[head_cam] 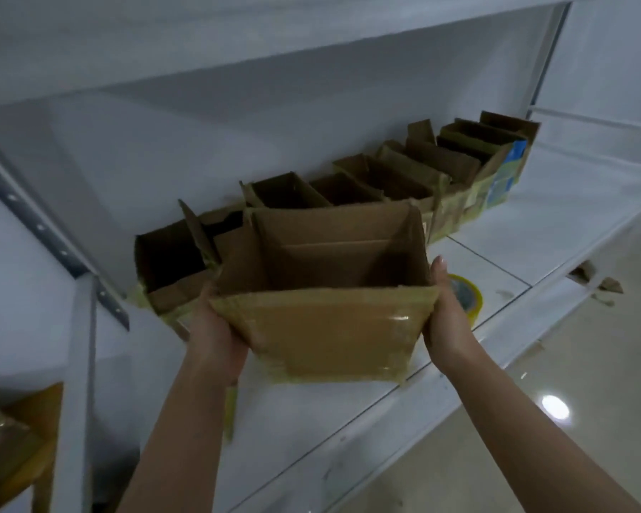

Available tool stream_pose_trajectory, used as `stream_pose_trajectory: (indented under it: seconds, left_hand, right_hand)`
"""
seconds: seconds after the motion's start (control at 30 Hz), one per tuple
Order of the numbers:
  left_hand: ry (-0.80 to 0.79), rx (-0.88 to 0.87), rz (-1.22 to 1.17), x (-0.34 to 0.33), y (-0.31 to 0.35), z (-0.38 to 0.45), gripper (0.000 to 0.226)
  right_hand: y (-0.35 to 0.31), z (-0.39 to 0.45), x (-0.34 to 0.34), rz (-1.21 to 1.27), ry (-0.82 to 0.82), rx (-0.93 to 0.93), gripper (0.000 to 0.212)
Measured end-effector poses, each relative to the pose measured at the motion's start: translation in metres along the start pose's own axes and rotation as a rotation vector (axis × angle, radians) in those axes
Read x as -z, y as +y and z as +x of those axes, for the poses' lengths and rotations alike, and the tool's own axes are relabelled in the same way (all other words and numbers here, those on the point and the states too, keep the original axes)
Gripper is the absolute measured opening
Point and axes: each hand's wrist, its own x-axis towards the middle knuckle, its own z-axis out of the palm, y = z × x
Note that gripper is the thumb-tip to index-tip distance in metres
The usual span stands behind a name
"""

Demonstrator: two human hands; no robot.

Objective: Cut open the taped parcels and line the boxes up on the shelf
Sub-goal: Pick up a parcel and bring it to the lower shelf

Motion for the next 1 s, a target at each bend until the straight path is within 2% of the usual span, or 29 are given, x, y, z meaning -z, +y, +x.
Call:
stream_pose_trajectory:
  seconds: [0.1, 0.2, 0.3, 0.37, 0.5, 0.67, 0.8, 0.87, 0.93, 1.0]
  left_hand:
    - [0.013, 0.088, 0.098, 0.017, -0.013, 0.011, 0.038]
    - [-0.023, 0.174, 0.193, 0.026, -0.02, 0.018, 0.048]
    - [-0.158, 0.118, 0.128, 0.032, -0.019, 0.023, 0.039]
    - [-0.254, 0.093, 0.109, 0.031, -0.018, 0.026, 0.042]
    - [-0.226, 0.138, 0.077, 0.034, -0.021, 0.03, 0.053]
    - [-0.27, 0.048, 0.101, 0.036, -0.025, 0.032, 0.058]
    - [-0.302, 0.052, 0.065, 0.036, -0.022, 0.033, 0.052]
    - [-0.325, 0.036, 0.072, 0.035, -0.021, 0.032, 0.041]
    - [-0.314, 0.032, 0.06, 0.035, -0.021, 0.031, 0.045]
    - [-0.336, 0.023, 0.033, 0.038, -0.019, 0.029, 0.056]
  right_hand:
    - [0.017, -0.003, -0.011, 0.078, 0.002, -0.055, 0.055]
    - [0.021, -0.001, -0.016, 0.083, -0.02, -0.07, 0.054]
    - [0.017, 0.001, -0.014, 0.101, -0.083, -0.079, 0.051]
    - [0.016, 0.001, -0.01, 0.118, -0.103, -0.071, 0.045]
    - [0.019, 0.002, -0.013, 0.043, -0.03, -0.07, 0.06]
    - [0.014, 0.003, -0.01, 0.056, -0.04, 0.085, 0.052]
    - [0.013, 0.002, -0.012, 0.022, -0.022, 0.196, 0.03]
    - [0.014, 0.0, -0.016, -0.003, -0.021, 0.241, 0.029]
    - [0.014, 0.0, -0.016, -0.006, 0.002, 0.237, 0.027]
    - [0.015, 0.004, -0.016, 0.01, 0.037, 0.207, 0.012]
